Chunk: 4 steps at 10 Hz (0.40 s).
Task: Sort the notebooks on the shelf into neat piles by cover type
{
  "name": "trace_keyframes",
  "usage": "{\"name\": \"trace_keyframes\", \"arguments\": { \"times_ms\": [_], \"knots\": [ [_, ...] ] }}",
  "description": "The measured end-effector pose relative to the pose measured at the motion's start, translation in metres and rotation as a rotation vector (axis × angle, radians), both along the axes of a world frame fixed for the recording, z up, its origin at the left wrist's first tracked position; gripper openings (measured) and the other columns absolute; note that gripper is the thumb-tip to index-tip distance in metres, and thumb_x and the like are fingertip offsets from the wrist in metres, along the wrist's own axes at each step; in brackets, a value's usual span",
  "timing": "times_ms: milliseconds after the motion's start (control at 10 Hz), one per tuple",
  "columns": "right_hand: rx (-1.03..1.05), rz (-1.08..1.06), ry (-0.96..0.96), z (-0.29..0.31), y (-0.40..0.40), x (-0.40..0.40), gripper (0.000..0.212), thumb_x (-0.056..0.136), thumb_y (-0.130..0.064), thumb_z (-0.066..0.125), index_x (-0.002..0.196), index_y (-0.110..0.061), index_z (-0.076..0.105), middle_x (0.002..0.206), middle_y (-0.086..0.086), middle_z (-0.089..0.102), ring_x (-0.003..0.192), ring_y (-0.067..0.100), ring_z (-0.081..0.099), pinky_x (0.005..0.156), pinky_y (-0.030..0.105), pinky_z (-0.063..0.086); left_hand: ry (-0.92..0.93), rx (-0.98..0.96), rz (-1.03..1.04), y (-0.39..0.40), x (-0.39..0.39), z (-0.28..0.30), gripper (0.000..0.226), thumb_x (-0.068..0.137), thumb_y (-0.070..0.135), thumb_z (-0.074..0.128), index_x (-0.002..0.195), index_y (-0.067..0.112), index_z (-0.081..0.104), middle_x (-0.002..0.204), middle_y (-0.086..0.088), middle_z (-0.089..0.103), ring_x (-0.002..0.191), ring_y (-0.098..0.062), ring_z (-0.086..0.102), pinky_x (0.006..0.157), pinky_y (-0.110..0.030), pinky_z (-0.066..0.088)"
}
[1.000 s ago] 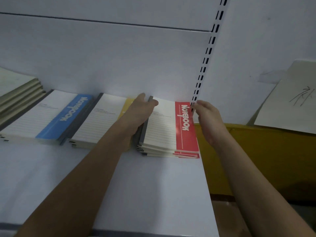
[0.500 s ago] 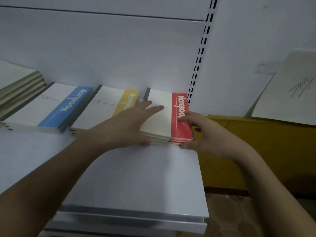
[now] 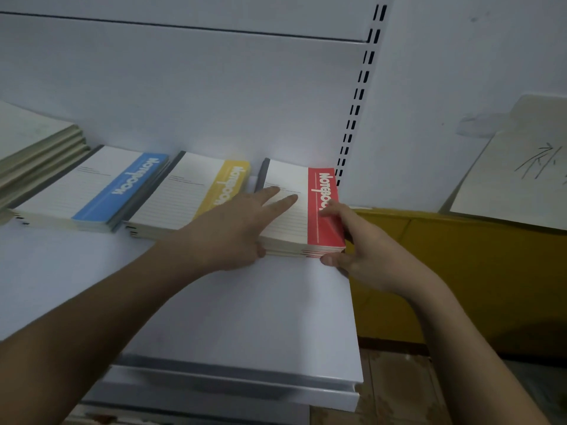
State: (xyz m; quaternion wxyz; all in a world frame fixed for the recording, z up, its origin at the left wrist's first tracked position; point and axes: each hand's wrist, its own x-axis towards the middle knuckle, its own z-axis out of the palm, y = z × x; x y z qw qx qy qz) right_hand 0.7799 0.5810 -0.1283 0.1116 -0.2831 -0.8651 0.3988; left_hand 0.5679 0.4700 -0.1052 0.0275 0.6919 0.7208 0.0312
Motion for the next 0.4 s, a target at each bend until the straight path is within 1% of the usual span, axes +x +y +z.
{"name": "trace_keyframes", "arguments": {
  "times_ms": [100, 200, 300, 400],
  "knots": [
    [-0.026, -0.035, 0.047, -0.005, -0.003, 0.000, 0.063, 0.088, -0.011, 0.068, 0.132, -0.037, 0.030, 0.117, -0.021, 0.053, 0.103, 0.015, 0.060, 0.071, 0.037, 0.060, 0.067, 0.027, -0.032, -0.003, 0.006, -0.005, 0.098, 0.086, 0.016, 0.065, 0.154, 0.038, -0.002, 0.161, 0.007, 0.007, 0.143, -0.022, 0.023, 0.105, -0.043, 0.041],
    [-0.045, -0.059, 0.007, -0.002, -0.009, 0.000, 0.073, 0.088, -0.012, 0.069, 0.139, -0.038, 0.024, 0.118, -0.018, 0.053, 0.101, 0.015, 0.061, 0.074, 0.035, 0.060, 0.038, 0.055, -0.048, -0.007, 0.004, -0.008, 0.092, 0.087, 0.015, 0.064, 0.155, 0.033, 0.006, 0.162, 0.005, 0.010, 0.144, -0.021, 0.023, 0.108, -0.041, 0.038],
    [-0.110, -0.050, -0.042, 0.015, -0.019, -0.006, 0.100, 0.078, -0.029, 0.080, 0.146, -0.047, 0.009, 0.113, -0.028, 0.050, 0.094, 0.001, 0.064, 0.068, 0.018, 0.055, 0.146, 0.095, -0.050, -0.012, -0.010, -0.002, 0.093, 0.086, 0.036, 0.068, 0.156, 0.027, 0.008, 0.162, 0.001, 0.013, 0.147, -0.021, 0.016, 0.117, -0.038, 0.023],
    [0.103, -0.149, 0.040, 0.033, -0.036, -0.027, 0.097, 0.073, -0.055, 0.075, 0.148, -0.039, 0.014, 0.133, -0.017, 0.050, 0.113, 0.004, 0.058, 0.092, 0.031, 0.053, 0.276, 0.088, -0.054, -0.025, -0.023, 0.008, 0.098, 0.082, 0.064, 0.060, 0.155, 0.026, 0.008, 0.161, 0.002, 0.014, 0.149, -0.020, 0.007, 0.120, -0.043, 0.006]
  ]
}}
